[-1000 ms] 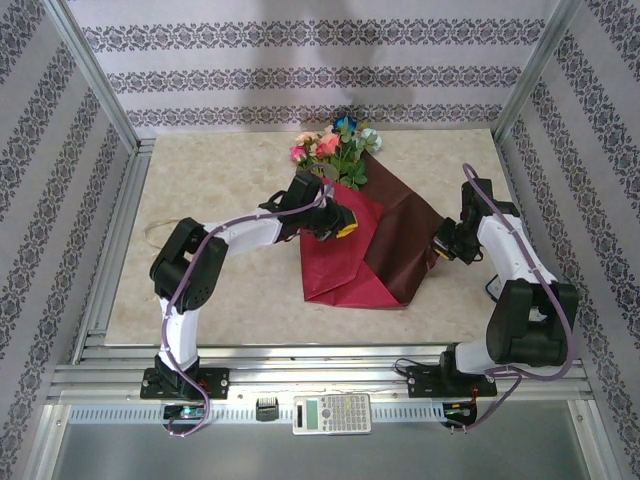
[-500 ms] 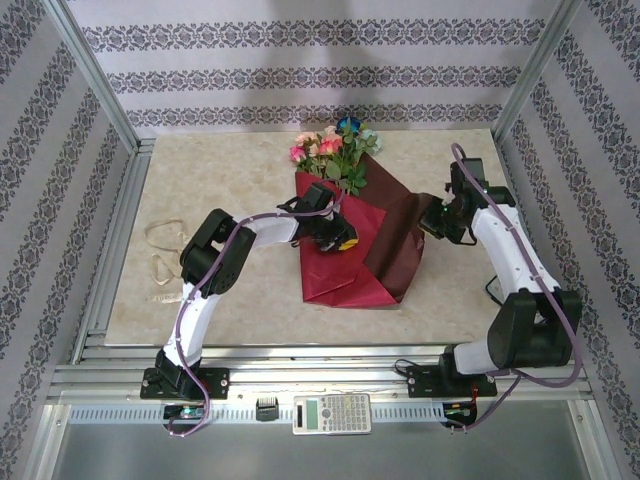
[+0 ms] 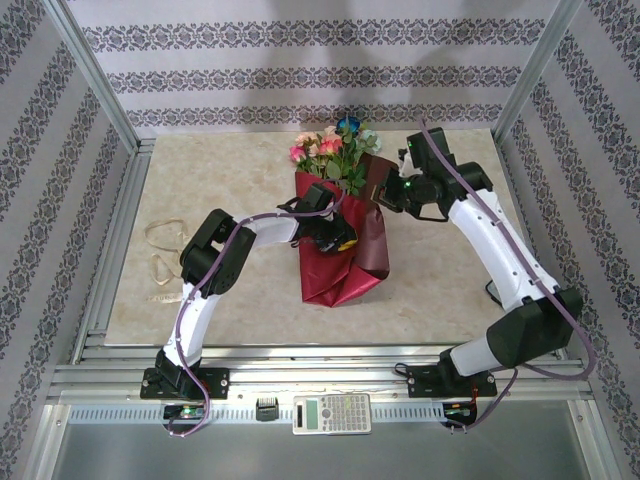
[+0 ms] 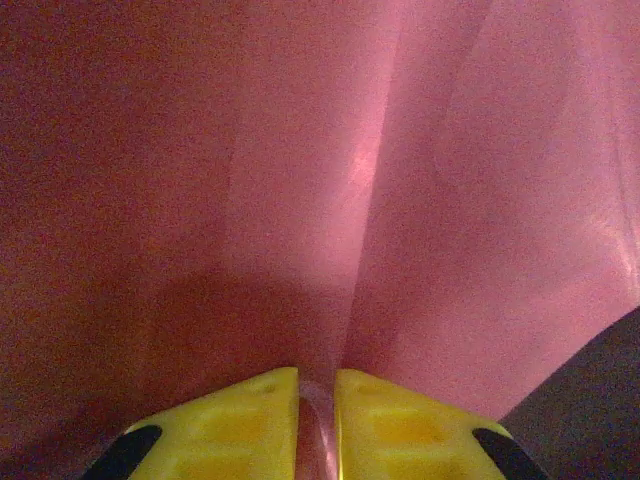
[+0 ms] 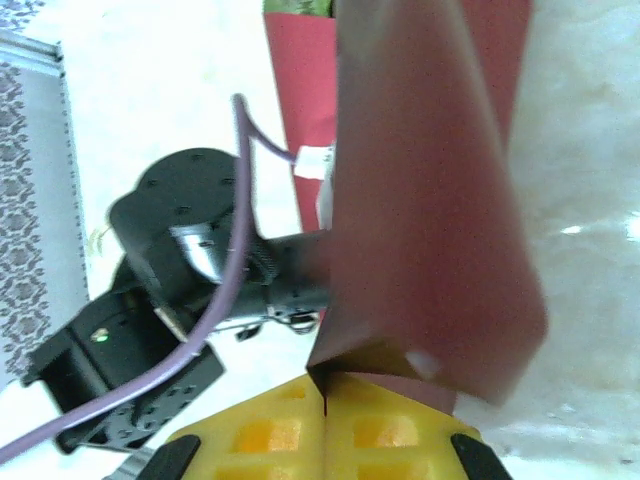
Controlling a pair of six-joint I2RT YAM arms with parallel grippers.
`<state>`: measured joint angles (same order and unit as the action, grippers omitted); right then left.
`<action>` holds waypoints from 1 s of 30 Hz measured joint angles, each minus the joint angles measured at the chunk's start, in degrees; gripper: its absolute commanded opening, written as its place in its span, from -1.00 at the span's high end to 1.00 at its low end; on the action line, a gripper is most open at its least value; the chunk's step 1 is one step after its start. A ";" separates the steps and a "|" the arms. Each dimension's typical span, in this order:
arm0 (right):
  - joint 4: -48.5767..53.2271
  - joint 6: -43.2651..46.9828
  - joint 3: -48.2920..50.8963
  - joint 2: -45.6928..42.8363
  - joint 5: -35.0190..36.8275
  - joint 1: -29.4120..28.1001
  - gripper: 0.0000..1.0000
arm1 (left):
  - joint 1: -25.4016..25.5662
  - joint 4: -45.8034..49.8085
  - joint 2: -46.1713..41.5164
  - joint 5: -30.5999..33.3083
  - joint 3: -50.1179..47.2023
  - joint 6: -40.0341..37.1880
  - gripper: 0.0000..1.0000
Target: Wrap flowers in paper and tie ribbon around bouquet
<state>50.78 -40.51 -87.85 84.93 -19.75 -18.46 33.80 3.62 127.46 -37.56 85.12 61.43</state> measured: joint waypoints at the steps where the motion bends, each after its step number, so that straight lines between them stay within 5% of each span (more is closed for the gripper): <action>1: -0.02 -0.35 -1.11 0.94 -0.26 -0.68 1.00 | 0.00 -0.46 -0.13 0.11 -0.31 0.02 0.66; 10: 0.57 -1.60 -3.39 3.82 -0.72 -1.64 1.00 | 0.26 -3.08 -11.17 7.30 -9.84 0.90 0.42; 17: 1.11 -1.57 0.63 1.55 -0.72 1.55 1.00 | 0.20 -5.99 -25.66 6.54 -20.28 3.28 0.69; 30: 1.29 -1.57 0.72 1.07 -0.94 1.79 1.00 | 5.27 -14.14 -22.73 -2.16 -33.99 11.56 0.79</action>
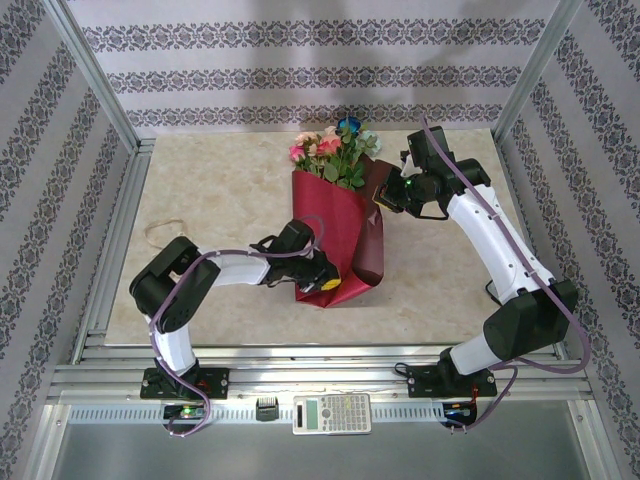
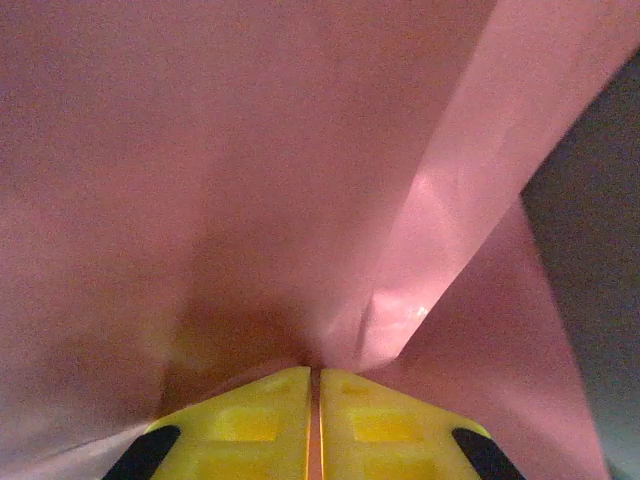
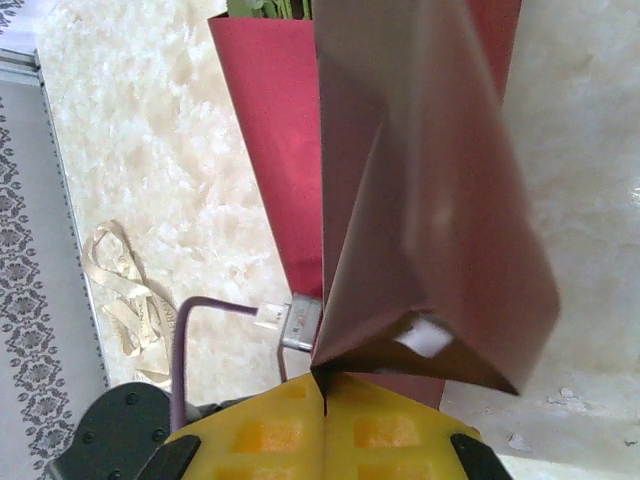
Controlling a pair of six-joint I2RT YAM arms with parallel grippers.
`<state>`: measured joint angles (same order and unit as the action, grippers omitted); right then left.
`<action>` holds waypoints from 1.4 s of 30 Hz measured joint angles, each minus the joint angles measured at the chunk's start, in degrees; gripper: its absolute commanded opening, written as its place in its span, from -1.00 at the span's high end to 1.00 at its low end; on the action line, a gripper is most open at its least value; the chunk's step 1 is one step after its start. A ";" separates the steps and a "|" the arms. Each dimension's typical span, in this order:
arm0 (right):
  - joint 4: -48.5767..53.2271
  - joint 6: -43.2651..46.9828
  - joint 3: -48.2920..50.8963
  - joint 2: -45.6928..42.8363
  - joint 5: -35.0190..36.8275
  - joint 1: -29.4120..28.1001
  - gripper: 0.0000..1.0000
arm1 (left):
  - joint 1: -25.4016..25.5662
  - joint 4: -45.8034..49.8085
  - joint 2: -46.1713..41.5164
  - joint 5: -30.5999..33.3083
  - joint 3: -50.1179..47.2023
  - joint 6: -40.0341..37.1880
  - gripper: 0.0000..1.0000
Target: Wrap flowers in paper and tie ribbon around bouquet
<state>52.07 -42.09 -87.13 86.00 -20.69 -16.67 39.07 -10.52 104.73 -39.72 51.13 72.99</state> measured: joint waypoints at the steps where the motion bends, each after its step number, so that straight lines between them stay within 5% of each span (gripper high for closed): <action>1: 0.00 0.00 0.00 0.00 -0.04 -0.13 1.00 | 0.28 -0.81 0.76 -0.26 -0.04 0.37 0.79; 18: -2.71 -4.74 -8.66 8.66 -0.87 -11.58 1.00 | 0.63 -13.79 5.11 -1.88 -3.37 0.37 0.85; 27: -9.57 -9.84 -8.85 13.42 -3.08 -13.22 1.00 | 0.70 -22.53 4.09 0.26 -8.09 1.22 0.79; 33: -13.25 -11.72 -8.81 15.28 -5.38 -13.22 1.00 | 0.61 -17.75 -5.68 7.34 -11.91 1.18 0.60; 42: -16.26 -13.14 -9.62 20.26 -7.78 -13.90 1.00 | -2.10 -9.14 -24.17 13.73 -17.31 1.03 0.62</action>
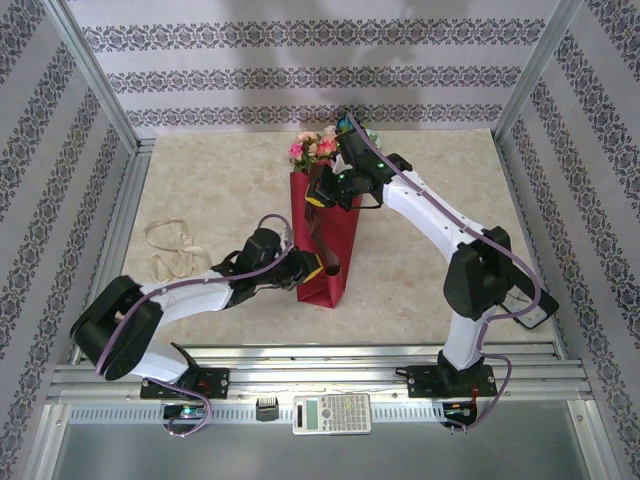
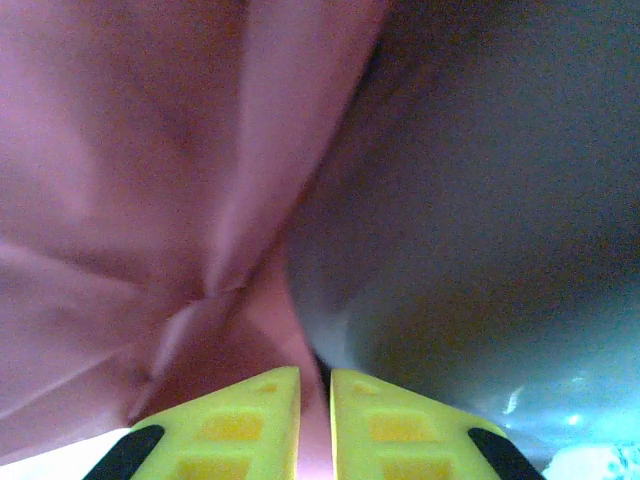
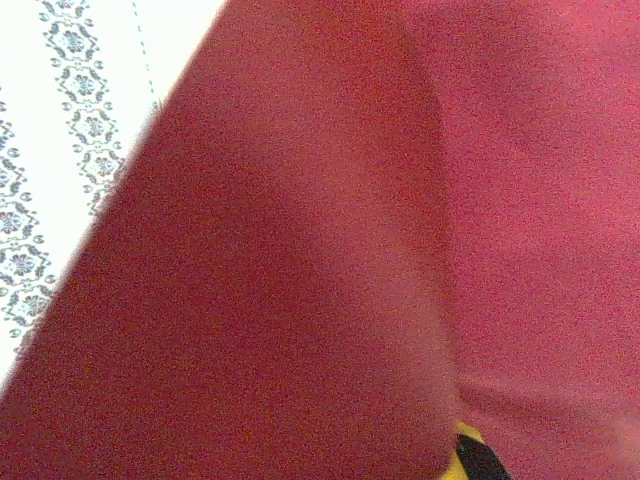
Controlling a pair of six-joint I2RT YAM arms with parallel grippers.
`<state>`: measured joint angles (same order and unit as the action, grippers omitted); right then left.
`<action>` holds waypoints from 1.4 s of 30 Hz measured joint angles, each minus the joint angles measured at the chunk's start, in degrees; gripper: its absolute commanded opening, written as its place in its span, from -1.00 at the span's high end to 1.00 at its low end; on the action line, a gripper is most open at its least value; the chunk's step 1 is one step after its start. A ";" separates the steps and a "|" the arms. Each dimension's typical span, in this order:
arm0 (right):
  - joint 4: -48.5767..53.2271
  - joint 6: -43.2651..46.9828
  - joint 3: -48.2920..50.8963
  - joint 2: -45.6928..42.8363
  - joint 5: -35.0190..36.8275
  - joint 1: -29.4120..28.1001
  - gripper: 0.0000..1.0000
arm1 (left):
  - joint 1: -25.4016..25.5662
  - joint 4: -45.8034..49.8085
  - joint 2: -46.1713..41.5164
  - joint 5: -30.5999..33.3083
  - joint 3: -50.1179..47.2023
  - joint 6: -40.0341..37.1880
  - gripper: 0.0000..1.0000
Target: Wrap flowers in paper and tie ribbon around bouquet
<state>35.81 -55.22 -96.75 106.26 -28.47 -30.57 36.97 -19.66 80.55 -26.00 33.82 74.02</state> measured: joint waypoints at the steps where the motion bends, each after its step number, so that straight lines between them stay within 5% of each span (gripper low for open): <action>1: -0.26 0.00 -0.50 0.90 -0.31 -0.28 1.00 | -0.74 1.73 -2.03 0.90 -1.51 0.00 0.53; 6: -1.81 -0.20 -2.32 4.63 -1.81 -1.77 1.00 | -1.90 9.49 -11.23 2.75 -2.49 -2.47 0.00; 12: -3.13 -0.42 -4.37 8.72 -2.58 -2.97 1.00 | -1.90 15.65 -15.82 1.77 0.94 -6.12 -0.28; 29: -4.46 -0.61 -4.79 11.32 -2.71 -3.85 1.00 | -1.84 48.09 2.71 1.09 25.81 -21.86 -0.24; 42: -4.61 -1.60 -4.76 11.34 -2.71 -3.82 1.00 | -1.68 53.37 5.66 4.76 33.66 -21.57 -0.41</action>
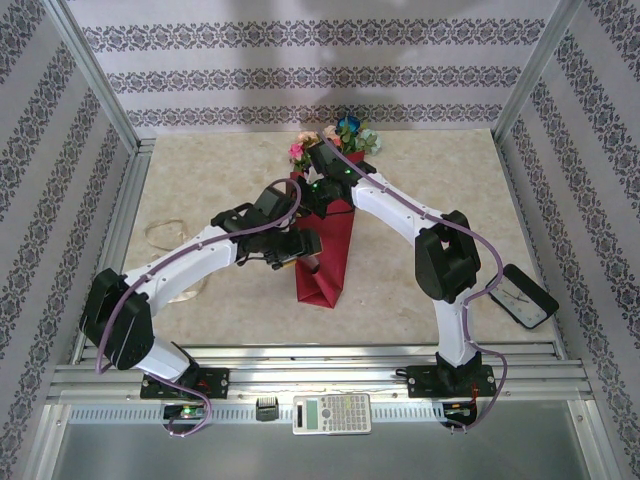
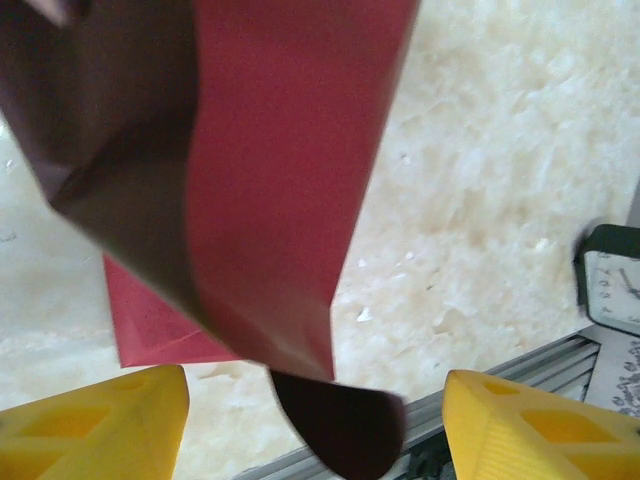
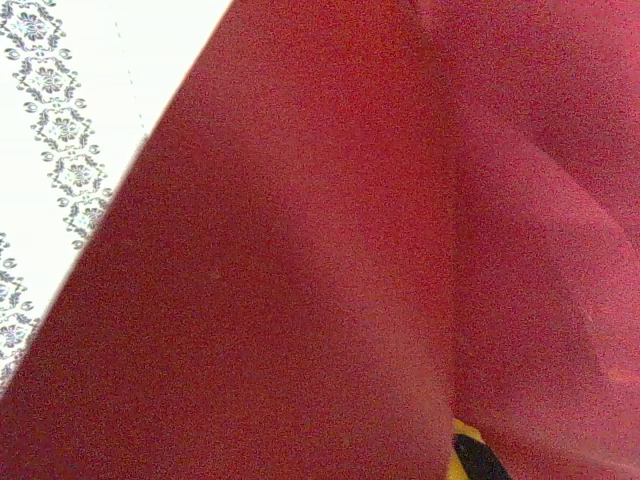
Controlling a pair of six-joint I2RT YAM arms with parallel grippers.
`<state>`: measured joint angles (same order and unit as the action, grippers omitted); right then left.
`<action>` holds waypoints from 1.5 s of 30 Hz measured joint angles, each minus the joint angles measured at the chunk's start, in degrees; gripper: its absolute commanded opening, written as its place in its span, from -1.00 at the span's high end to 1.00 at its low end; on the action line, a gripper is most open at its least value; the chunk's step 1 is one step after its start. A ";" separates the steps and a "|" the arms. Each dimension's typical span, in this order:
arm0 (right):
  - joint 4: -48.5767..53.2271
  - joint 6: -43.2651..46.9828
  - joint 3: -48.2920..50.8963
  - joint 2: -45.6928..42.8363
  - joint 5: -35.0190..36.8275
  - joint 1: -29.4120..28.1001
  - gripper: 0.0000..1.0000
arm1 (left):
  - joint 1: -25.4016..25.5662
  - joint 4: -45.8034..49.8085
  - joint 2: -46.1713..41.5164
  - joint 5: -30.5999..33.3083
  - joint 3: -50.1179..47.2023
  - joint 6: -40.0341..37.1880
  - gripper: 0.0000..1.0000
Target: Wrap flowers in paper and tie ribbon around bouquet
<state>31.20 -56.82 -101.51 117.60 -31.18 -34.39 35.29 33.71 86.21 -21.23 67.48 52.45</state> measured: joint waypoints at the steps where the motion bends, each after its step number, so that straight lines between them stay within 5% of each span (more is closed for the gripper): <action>1: -0.13 -0.07 0.00 0.00 -0.02 0.00 1.00 | 0.17 0.74 0.00 0.37 0.70 0.79 -0.42; 12: -0.63 -0.09 0.00 0.02 0.44 0.28 1.00 | 2.16 13.18 10.95 0.81 10.73 3.23 -0.14; 14: -0.81 -0.09 0.00 0.02 0.44 0.13 1.00 | 2.16 14.71 12.22 1.49 11.58 2.80 0.11; 18: -0.85 -0.09 0.00 0.02 0.22 0.11 1.00 | 2.16 15.82 12.70 2.38 12.04 1.68 1.00; 22: -0.68 0.24 0.00 0.02 -0.07 0.13 0.23 | 2.16 15.08 12.37 2.71 10.82 0.63 1.00; 25: -0.13 1.36 0.39 -0.42 -0.22 0.52 -0.03 | 2.16 13.22 10.08 3.56 6.82 0.28 1.00; 30: 0.66 2.36 9.11 -8.98 0.44 3.82 -0.02 | 2.03 6.23 3.17 5.03 -3.06 0.26 1.00; 36: -0.35 2.93 27.02 -26.25 1.55 9.92 0.41 | 0.83 -7.96 -0.26 3.63 -12.66 1.88 1.00; 45: -3.08 -1.20 48.85 -32.11 1.81 3.34 0.14 | 0.22 -23.74 1.66 -1.27 -18.05 6.75 1.00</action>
<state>28.12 -58.02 -52.66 85.49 -29.36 -31.05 35.51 9.98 87.88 -22.50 49.43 59.20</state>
